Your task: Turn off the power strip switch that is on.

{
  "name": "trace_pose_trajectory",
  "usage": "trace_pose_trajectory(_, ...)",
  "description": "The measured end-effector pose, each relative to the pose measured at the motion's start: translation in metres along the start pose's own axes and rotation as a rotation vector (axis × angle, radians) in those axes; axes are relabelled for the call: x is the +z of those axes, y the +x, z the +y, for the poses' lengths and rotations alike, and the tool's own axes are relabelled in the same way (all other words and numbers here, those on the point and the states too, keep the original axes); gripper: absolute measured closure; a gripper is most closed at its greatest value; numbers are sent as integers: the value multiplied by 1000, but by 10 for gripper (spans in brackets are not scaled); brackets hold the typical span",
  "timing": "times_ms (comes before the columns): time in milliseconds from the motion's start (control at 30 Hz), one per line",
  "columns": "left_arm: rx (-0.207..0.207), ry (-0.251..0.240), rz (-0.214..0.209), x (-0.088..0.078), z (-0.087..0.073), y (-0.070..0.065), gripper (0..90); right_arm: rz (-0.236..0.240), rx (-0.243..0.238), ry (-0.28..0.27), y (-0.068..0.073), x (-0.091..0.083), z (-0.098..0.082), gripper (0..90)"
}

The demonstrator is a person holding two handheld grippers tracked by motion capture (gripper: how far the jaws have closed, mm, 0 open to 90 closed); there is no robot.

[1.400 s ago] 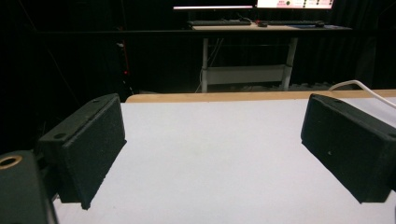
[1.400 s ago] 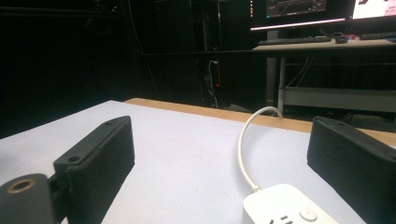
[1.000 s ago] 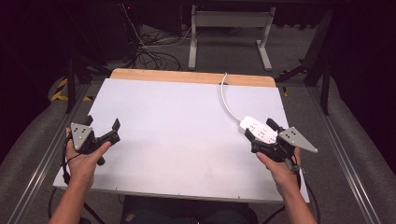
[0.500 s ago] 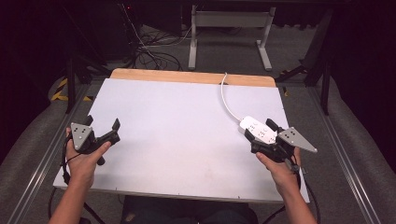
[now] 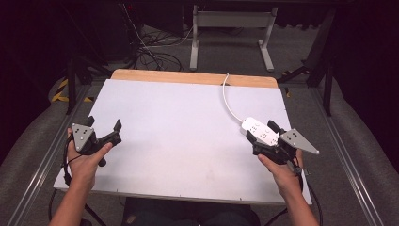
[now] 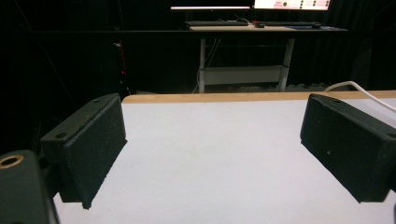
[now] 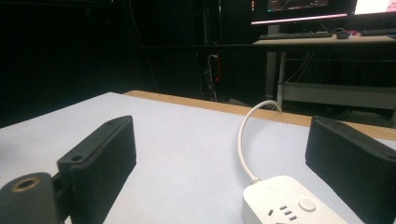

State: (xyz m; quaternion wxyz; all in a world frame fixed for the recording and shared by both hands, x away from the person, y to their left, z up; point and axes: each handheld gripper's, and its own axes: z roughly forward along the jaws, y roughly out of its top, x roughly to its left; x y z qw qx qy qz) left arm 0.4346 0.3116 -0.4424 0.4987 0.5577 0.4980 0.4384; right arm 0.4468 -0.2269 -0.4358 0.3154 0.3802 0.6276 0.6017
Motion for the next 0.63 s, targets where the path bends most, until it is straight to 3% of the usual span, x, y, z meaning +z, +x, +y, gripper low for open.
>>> trace_pose_trajectory(633,-4,4,10,1,-1,3,75,14,3,9,0,5,-2,95)
